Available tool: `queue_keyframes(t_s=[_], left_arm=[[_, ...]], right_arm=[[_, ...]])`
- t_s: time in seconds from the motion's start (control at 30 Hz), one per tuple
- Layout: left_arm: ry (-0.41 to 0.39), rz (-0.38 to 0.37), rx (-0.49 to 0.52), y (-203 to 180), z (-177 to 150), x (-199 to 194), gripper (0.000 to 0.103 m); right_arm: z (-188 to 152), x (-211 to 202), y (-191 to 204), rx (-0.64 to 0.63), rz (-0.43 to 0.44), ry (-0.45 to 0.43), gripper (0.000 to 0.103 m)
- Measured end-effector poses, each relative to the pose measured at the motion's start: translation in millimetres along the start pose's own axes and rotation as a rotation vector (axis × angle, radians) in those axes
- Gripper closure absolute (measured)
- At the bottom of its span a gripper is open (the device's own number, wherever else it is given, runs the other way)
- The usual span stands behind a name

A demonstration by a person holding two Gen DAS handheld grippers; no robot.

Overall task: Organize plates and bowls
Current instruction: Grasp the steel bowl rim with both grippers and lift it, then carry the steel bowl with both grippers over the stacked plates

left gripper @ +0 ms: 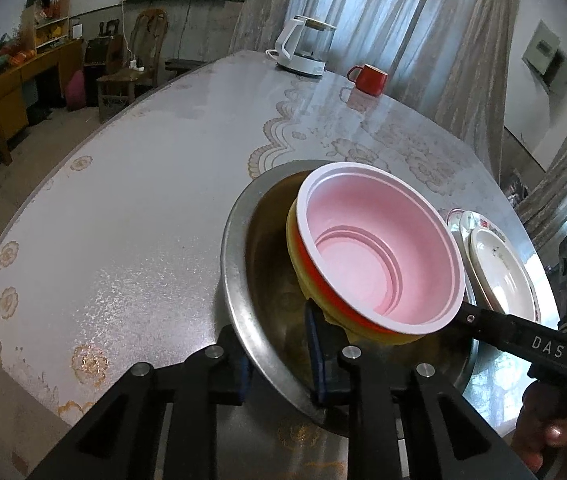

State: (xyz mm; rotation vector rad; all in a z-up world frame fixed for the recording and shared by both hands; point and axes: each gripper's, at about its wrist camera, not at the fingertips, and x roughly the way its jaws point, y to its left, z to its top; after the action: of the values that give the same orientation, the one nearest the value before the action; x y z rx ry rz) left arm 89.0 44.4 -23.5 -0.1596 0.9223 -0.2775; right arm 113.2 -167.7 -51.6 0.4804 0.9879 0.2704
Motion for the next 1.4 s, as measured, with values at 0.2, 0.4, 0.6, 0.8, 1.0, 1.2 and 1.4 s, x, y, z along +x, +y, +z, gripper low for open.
queue_keyframes(t_s=[0.2, 0.4, 0.6, 0.8, 1.0, 1.2, 1.4], left_arm=[[-0.036, 0.005, -0.004, 1, -4, -6, 0.081], [-0.078, 0.01, -0.007, 0, 0, -19, 0.081], [-0.123, 0.011, 0.002, -4, 11, -38, 0.081], [-0.168, 0.007, 0.024, -13, 26, -55, 0.081], [-0.21, -0.027, 0.059, -35, 43, -68, 0.081], [-0.232, -0.048, 0.106, -63, 53, -75, 0.081], [-0.223, -0.077, 0.129, -86, 53, -69, 0.081]], right_arm=[[-1, -2, 2, -0.012, 0.005, -0.011, 0.088], [1, -10, 9, -0.038, 0.016, -0.045, 0.088], [7, -23, 21, -0.076, 0.034, -0.086, 0.088], [18, -40, 32, -0.095, 0.056, -0.138, 0.088], [28, -67, 30, -0.09, 0.053, -0.2, 0.088], [35, -96, 24, -0.079, 0.042, -0.27, 0.088], [34, -115, 10, -0.045, 0.022, -0.303, 0.088]])
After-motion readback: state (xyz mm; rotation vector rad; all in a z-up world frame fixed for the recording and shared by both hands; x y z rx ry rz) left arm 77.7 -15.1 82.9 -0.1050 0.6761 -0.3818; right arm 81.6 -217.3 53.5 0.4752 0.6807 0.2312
